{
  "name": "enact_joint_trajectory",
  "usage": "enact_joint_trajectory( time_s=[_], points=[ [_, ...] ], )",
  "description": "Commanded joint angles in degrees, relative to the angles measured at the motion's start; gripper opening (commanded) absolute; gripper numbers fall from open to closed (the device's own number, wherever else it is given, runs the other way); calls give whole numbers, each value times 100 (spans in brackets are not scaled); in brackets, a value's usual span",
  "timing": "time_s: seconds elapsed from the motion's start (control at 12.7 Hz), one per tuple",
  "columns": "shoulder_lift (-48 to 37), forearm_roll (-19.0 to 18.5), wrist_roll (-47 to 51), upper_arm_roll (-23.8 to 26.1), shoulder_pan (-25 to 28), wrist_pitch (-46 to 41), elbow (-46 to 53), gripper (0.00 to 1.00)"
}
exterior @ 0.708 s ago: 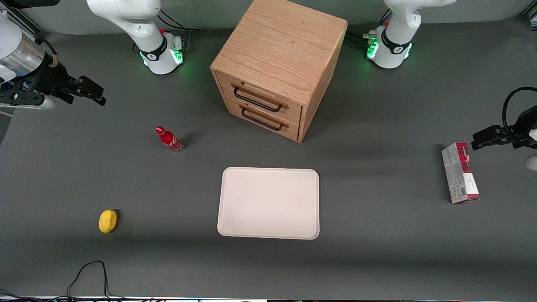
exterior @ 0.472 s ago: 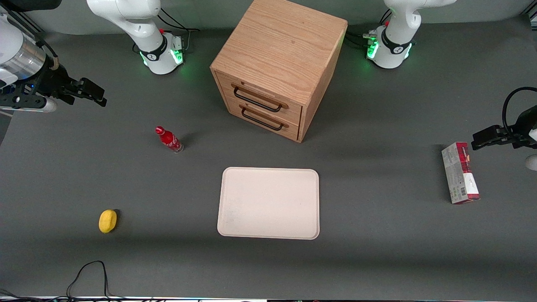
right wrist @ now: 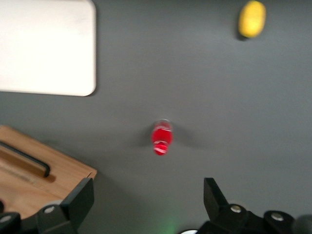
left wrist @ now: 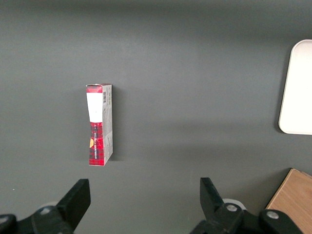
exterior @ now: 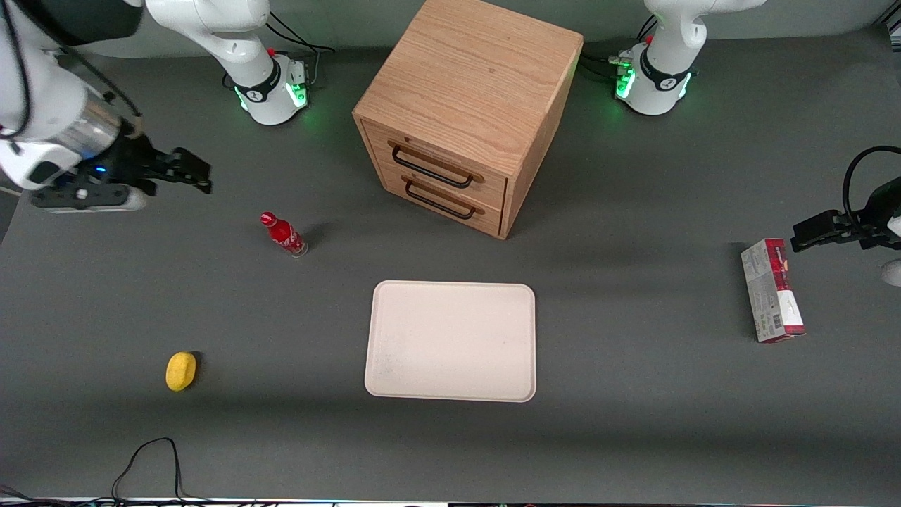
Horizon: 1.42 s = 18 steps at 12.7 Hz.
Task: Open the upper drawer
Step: 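Move the right gripper toward the upper drawer's black handle of the wooden cabinet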
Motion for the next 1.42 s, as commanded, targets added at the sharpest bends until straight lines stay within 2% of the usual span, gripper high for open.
enact_joint_trajectory(
  time_s=[0.0, 0.31, 0.47, 0.63, 0.79, 0.94, 1.18, 1.34],
  points=[
    [503, -37, 44, 755, 61, -274, 705, 100],
    [1205, -81, -70, 2258, 70, -274, 1426, 100],
    [1627, -37, -866, 2795, 70, -265, 1664, 100],
    [2014, 129, -1317, 3094, 70, -221, 1700, 100],
    [2313, 550, -1572, 3192, 78, -186, 1735, 100],
    [2629, 719, -1871, 3193, 105, -64, 1691, 100],
    [3165, 562, -2566, 3184, 149, -37, 1638, 100],
    [3360, 149, -2567, 3193, 236, 147, 1499, 100]
  ],
)
